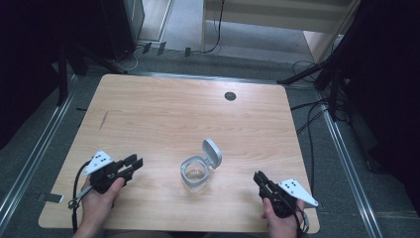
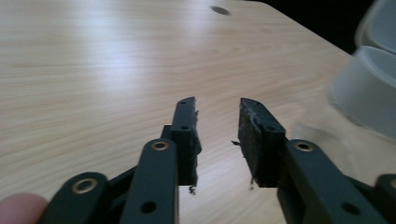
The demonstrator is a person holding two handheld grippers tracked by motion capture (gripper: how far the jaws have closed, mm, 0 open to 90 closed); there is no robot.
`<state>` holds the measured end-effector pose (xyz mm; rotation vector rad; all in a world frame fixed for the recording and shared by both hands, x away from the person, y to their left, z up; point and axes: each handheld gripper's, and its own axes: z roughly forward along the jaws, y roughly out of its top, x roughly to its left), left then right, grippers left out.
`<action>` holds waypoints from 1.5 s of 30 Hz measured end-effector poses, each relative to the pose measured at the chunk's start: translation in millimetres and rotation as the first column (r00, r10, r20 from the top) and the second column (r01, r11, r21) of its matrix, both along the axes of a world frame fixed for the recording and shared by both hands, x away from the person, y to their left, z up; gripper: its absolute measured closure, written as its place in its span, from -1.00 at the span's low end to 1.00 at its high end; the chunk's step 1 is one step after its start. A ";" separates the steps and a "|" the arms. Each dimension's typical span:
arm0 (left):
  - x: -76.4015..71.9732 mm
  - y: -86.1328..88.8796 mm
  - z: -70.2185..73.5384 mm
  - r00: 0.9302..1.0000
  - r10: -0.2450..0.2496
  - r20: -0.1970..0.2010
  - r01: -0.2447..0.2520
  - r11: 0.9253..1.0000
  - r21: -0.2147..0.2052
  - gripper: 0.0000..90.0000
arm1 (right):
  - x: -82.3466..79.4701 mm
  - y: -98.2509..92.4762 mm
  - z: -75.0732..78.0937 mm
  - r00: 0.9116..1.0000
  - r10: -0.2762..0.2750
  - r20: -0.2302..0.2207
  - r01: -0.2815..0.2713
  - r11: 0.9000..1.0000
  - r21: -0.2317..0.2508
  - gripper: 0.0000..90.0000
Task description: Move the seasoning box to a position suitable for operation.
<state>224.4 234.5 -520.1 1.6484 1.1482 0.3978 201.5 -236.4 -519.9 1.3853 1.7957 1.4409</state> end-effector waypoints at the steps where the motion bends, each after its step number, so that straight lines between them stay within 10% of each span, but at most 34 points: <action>1: 0.0 0.0 0.0 1.000 0.000 0.000 0.000 1.000 0.000 0.57 | -0.7 4.4 0.5 1.000 0.012 0.000 -0.012 1.000 0.005 0.91; 7: 11.7 -40.4 6.8 0.992 -0.118 -0.035 0.117 0.993 -0.026 0.85 | -6.6 41.6 3.0 0.993 0.119 -0.006 -0.119 0.993 0.020 1.00; 10: 11.2 -59.0 12.7 0.996 -0.083 -0.021 0.084 0.996 0.038 0.78 | -9.7 58.5 3.9 0.986 0.168 -0.009 -0.168 0.985 0.027 1.00; 19: 18.7 -90.5 14.6 0.980 -0.194 -0.046 0.195 0.980 0.022 1.00 | -14.5 95.7 4.2 0.969 0.245 -0.015 -0.244 0.969 0.038 1.00; 45: 1.6 -102.7 17.6 0.968 -0.249 -0.020 0.250 0.967 0.047 1.00 | 29.2 103.1 -1.4 0.975 0.219 -0.021 -0.219 0.976 0.015 1.00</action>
